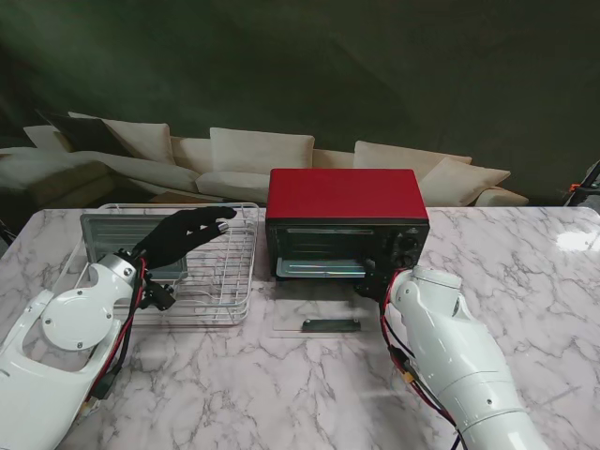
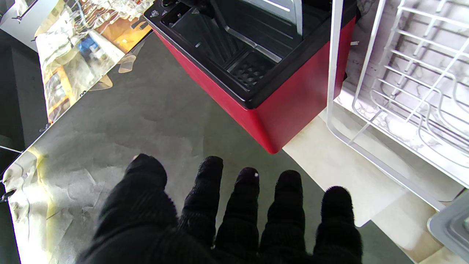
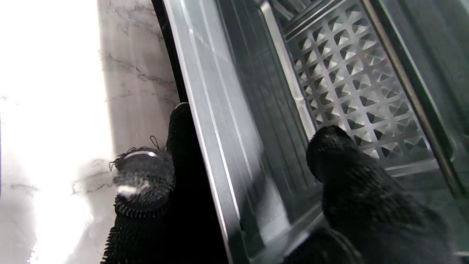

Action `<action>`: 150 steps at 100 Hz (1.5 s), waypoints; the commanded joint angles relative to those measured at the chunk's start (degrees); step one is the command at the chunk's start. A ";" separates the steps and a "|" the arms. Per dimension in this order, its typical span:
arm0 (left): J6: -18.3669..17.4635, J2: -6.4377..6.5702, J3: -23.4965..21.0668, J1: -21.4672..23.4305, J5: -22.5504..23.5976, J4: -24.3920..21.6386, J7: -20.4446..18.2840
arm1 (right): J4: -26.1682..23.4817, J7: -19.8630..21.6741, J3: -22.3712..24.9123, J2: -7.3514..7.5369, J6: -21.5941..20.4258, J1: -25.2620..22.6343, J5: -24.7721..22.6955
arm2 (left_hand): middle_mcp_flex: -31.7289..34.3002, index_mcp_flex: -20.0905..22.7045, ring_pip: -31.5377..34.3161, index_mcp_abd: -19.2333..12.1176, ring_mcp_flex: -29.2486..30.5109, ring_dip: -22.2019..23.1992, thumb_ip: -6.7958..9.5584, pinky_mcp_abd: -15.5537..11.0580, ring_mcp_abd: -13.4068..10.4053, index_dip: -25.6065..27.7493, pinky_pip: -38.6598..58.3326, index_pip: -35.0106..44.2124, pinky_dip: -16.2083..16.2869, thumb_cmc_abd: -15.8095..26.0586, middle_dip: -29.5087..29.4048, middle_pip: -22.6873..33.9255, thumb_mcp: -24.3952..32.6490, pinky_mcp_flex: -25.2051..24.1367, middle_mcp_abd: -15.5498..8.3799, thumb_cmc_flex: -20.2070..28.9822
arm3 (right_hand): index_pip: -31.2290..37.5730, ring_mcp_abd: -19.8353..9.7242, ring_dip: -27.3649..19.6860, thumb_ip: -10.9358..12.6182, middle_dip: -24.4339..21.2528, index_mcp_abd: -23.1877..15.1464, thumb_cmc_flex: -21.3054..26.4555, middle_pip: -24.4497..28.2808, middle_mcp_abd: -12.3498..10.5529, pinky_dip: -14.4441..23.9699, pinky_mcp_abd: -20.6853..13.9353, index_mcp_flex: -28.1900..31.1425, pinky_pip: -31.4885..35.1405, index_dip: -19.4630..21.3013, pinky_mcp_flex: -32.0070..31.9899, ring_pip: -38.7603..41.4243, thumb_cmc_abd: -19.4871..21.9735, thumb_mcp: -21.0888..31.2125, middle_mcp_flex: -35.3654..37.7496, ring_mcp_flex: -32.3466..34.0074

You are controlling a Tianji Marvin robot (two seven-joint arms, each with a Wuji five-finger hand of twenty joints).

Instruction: Slide the trays into the oven

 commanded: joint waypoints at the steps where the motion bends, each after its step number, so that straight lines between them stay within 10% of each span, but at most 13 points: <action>1: 0.01 -0.02 0.15 0.05 -0.09 -0.01 -0.83 | 1.63 0.13 0.01 -0.01 1.73 -2.30 0.45 | 1.35 0.73 -0.45 0.01 -1.00 0.37 -1.46 -0.47 -0.17 0.32 -0.56 -0.66 0.82 1.85 0.50 -0.75 -1.91 -0.28 0.28 0.87 | -2.33 2.29 -0.16 1.35 -1.04 0.73 -3.27 -0.89 3.04 0.76 7.29 -1.99 -3.66 0.96 -17.92 -1.15 -0.50 0.02 -4.99 -3.02; 69: 0.46 -0.11 0.14 0.63 0.06 -0.26 -0.43 | -4.62 3.52 5.96 1.69 5.70 -7.82 6.34 | 1.36 0.70 -0.40 0.01 -0.95 0.40 -1.43 -0.52 -0.24 0.31 -0.71 -0.66 0.93 1.84 0.53 -0.71 -1.87 -0.19 0.27 0.97 | -21.79 2.71 -10.23 3.13 -15.62 8.05 -3.82 -16.57 4.25 -8.77 12.95 -10.58 -24.11 -8.20 -32.06 -26.04 5.71 -14.37 -15.53 -14.42; 150: 0.29 -0.11 -0.18 0.80 0.16 -0.31 -0.34 | -9.31 2.32 11.00 2.06 8.45 -11.88 6.42 | 1.31 0.66 -0.41 -0.01 -1.00 0.40 -1.44 -0.55 -0.17 0.29 -0.67 -0.67 0.99 1.75 0.53 -0.74 -1.91 -0.20 0.29 0.82 | -28.84 3.38 -9.72 3.62 -15.55 10.86 -3.87 -14.98 5.33 -11.19 10.17 -8.72 -24.14 -1.43 -32.44 -25.40 7.13 -18.62 -17.77 -16.10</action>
